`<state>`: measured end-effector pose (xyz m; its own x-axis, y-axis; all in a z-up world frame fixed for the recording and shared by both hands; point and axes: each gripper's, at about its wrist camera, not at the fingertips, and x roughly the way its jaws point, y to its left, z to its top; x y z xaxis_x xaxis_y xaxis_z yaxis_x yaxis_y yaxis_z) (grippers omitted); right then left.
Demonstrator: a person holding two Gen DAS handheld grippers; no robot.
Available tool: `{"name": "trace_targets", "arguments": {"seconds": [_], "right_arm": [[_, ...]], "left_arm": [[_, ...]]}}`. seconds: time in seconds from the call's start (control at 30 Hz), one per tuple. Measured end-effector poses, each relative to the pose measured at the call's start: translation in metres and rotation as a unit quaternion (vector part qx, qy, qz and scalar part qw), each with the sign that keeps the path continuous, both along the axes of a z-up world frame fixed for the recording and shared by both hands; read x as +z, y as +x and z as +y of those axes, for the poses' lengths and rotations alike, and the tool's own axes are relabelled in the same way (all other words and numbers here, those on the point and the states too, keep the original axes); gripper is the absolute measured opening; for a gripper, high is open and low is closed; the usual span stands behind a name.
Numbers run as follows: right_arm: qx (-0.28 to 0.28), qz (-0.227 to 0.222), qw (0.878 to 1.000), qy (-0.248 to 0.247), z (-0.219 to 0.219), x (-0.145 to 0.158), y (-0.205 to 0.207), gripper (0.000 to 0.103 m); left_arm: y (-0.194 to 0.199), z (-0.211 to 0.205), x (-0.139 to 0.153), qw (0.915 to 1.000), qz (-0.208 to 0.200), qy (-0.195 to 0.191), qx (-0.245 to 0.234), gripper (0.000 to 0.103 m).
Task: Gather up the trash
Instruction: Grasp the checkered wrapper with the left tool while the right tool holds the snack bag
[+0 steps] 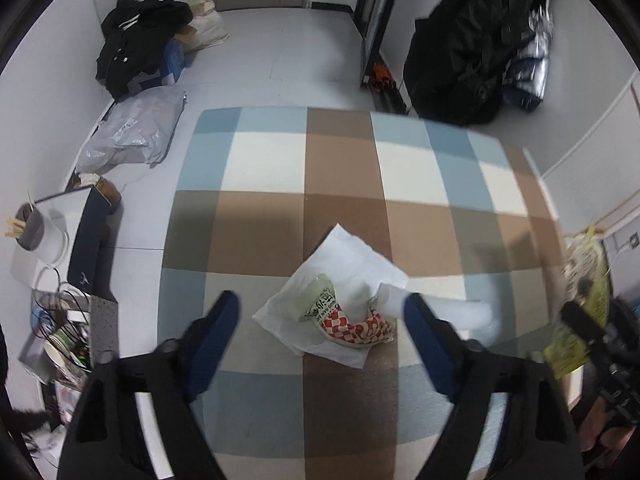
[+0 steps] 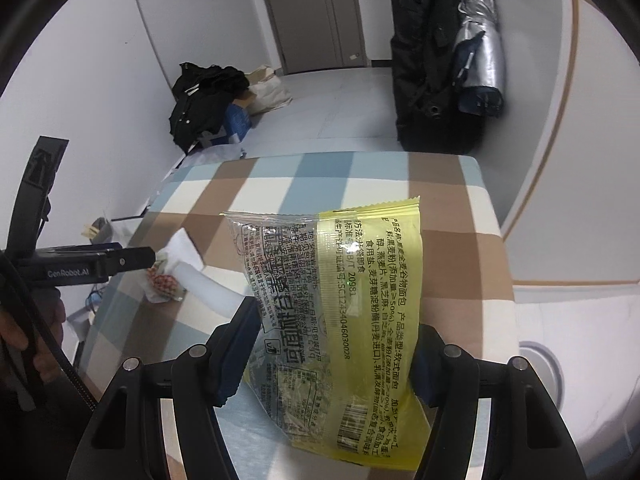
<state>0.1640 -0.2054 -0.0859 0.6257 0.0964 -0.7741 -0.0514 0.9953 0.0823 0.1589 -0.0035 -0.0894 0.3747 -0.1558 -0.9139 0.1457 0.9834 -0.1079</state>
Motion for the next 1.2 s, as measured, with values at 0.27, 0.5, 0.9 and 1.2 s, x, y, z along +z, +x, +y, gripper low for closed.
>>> {"name": "trace_targets", "arguments": {"seconds": [0.27,0.5,0.9,1.2], "right_arm": [[-0.004,-0.010,1.000,0.014,-0.010,0.004,-0.003,0.066],[-0.008,-0.004,1.000,0.022,-0.014,0.003,-0.004,0.066],[-0.007,-0.018,0.999,0.028,-0.014,0.011,-0.010,0.066],[-0.008,-0.031,0.999,0.036,-0.015,0.021,-0.019,0.066]], "left_arm": [[-0.003,-0.007,-0.003,0.9992,0.001,0.031,-0.026,0.037],[-0.003,-0.002,-0.006,0.9995,0.014,0.016,-0.024,0.021],[-0.010,-0.003,0.010,0.9995,-0.014,-0.005,-0.029,0.013],[-0.019,0.002,0.032,0.9985,-0.044,-0.006,-0.031,0.013]]}}
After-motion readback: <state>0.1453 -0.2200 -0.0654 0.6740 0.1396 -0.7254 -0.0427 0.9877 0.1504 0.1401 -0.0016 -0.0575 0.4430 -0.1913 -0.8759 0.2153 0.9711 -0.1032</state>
